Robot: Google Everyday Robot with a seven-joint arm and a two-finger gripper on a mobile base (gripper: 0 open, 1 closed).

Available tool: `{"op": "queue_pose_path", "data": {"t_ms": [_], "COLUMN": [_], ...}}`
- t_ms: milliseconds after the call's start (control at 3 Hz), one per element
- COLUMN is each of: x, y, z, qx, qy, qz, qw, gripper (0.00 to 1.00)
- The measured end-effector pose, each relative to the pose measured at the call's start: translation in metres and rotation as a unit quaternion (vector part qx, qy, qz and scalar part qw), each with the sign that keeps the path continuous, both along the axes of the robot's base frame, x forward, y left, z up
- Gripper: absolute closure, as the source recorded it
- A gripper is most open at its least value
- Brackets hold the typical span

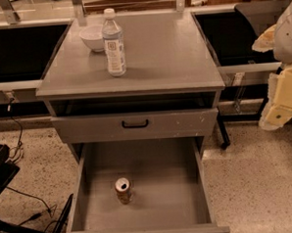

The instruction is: Pick orange can from middle drawer and place on counter

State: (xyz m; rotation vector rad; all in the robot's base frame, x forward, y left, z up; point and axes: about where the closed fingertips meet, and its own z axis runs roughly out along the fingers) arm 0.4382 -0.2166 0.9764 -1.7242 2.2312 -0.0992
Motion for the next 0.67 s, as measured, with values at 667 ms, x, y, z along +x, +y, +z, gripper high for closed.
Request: {"op": "queue_pose_path", "data": {"t_ms": [667], "x": [0.007], "y": [0.009], "z": [-0.024], "qx": [0.04], "qy": [0.006], "qz": [0.002], "qw": [0.9992], "gripper": [0.0]}}
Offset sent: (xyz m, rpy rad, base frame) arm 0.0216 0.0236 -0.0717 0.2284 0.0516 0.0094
